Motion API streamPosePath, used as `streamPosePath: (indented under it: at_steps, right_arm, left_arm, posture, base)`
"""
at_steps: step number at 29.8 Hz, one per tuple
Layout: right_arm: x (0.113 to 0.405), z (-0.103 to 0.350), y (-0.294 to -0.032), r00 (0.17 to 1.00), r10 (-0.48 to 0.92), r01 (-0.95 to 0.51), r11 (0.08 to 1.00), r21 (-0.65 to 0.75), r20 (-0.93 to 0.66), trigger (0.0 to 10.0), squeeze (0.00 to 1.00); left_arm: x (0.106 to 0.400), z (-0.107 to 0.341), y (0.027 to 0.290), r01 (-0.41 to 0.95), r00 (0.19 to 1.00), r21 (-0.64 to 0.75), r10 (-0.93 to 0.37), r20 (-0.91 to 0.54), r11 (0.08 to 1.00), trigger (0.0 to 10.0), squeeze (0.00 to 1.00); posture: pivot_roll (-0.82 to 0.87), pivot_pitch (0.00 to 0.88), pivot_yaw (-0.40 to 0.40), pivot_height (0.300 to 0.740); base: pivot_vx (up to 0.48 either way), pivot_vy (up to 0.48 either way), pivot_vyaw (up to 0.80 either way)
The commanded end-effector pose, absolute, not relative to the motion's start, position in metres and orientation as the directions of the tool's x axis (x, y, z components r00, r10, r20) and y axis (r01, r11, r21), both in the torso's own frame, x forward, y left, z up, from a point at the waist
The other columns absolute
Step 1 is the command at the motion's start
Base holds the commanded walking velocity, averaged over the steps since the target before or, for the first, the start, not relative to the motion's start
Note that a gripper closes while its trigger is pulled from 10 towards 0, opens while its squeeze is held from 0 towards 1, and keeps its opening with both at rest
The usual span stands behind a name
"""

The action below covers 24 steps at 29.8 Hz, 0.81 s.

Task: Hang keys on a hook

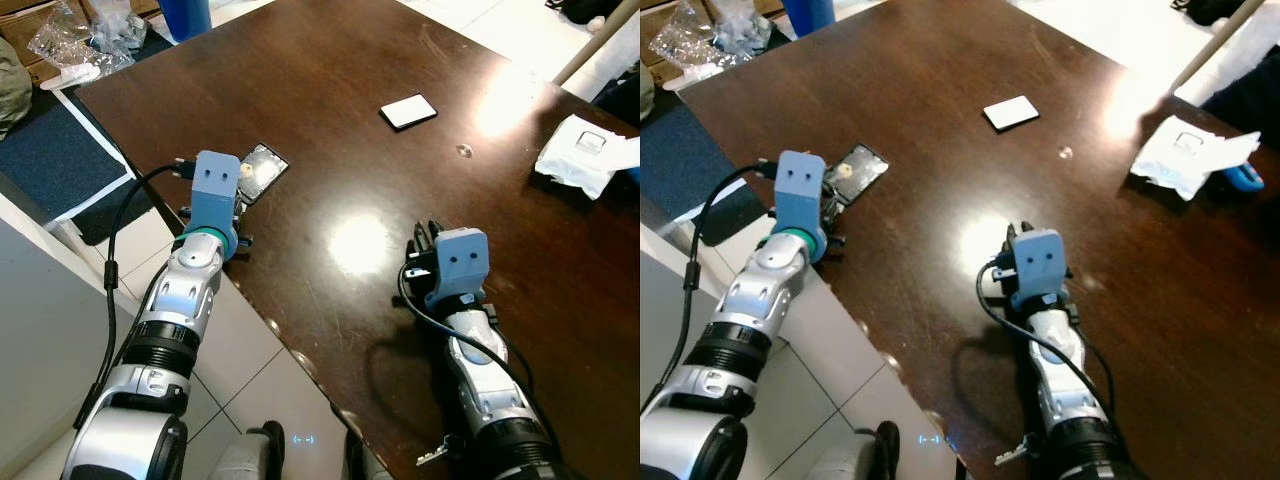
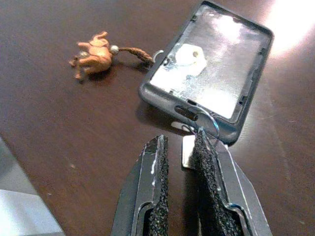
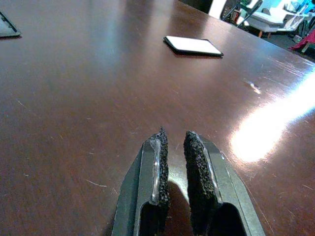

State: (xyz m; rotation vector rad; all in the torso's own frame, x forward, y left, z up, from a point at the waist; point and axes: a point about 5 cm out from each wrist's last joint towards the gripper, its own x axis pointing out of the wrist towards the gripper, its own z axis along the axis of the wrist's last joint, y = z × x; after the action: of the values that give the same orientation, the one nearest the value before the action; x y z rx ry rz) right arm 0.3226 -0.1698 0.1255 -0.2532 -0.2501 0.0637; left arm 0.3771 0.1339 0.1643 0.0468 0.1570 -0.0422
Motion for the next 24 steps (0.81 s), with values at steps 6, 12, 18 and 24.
streamPosePath:
  at_steps: [6, 12, 18, 24]
  right_arm:
    - [0.315, 0.101, -0.172, 0.988, 0.077, -0.042, 0.967, -0.252, 0.132, 10.0, 0.00]
    - [0.316, 0.102, -0.171, 0.988, 0.080, -0.044, 0.967, -0.251, 0.133, 10.0, 0.00]
    - [0.316, 0.102, -0.172, 0.988, 0.081, -0.045, 0.967, -0.253, 0.132, 10.0, 0.00]
    - [0.315, 0.101, -0.173, 0.988, 0.079, -0.043, 0.966, -0.254, 0.132, 10.0, 0.00]
  left_arm:
    - [0.366, 0.156, 0.138, 0.058, 0.988, 0.108, -0.042, -0.149, 0.992, 10.0, 0.00]
    - [0.362, 0.171, 0.143, 0.023, 0.999, 0.134, -0.018, -0.038, 0.991, 10.0, 0.00]
    - [0.358, 0.189, 0.148, 0.011, 0.998, 0.170, -0.022, 0.060, 0.985, 10.0, 0.00]
    - [0.344, 0.182, 0.134, 0.087, 0.995, 0.200, -0.093, 0.020, 0.976, 10.0, 0.00]
  posture:
    - [0.01, 0.221, 0.139, 0.740]
    - [0.01, 0.221, 0.138, 0.740]
    - [0.01, 0.222, 0.137, 0.740]
    - [0.01, 0.224, 0.138, 0.740]
  base:
    - [0.000, 0.000, 0.00]
    - [0.000, 0.000, 0.00]
    - [0.000, 0.000, 0.00]
    - [0.000, 0.000, 0.00]
